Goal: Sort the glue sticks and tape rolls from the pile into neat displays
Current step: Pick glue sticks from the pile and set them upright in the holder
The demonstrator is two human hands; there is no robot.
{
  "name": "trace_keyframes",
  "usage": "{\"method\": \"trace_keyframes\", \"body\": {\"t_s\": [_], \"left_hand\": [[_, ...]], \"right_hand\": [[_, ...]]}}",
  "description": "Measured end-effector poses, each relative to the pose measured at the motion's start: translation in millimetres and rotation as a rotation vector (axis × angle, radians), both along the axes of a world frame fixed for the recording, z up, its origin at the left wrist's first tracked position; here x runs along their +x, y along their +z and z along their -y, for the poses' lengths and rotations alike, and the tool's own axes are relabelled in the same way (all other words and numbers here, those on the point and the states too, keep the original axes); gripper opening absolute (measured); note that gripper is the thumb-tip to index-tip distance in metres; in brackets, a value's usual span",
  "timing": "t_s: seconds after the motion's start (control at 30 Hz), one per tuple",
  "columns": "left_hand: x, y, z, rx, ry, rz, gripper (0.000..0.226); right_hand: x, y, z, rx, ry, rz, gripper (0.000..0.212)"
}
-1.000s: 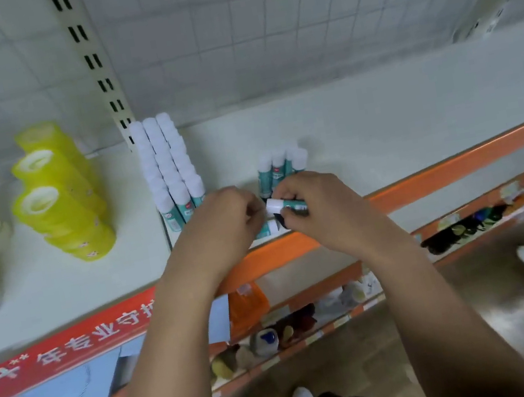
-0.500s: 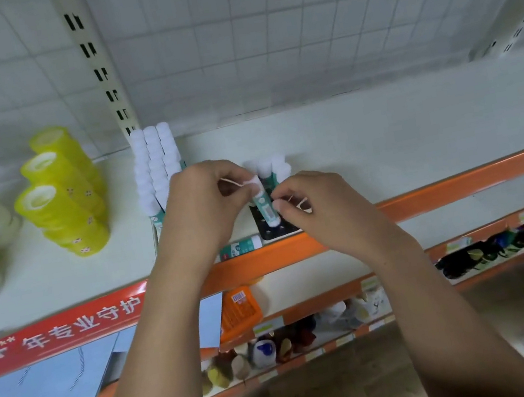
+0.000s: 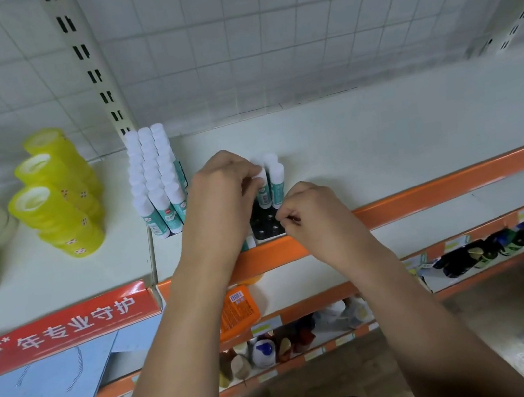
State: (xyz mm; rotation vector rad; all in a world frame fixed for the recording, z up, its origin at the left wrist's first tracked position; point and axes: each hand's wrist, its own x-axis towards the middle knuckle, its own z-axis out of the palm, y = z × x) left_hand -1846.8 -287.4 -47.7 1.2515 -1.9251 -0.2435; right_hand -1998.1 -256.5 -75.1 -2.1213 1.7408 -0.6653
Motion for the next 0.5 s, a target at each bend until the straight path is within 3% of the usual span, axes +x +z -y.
{"method": "trace_keyframes", "body": {"t_s": [0.5], "left_hand": [[-5.0,-9.5,2.8,0.075,0.059,-0.072,0.008]], "right_hand": [[4.4,-5.2,-1.7,-0.046,-0.02,0.007,0.014]]}}
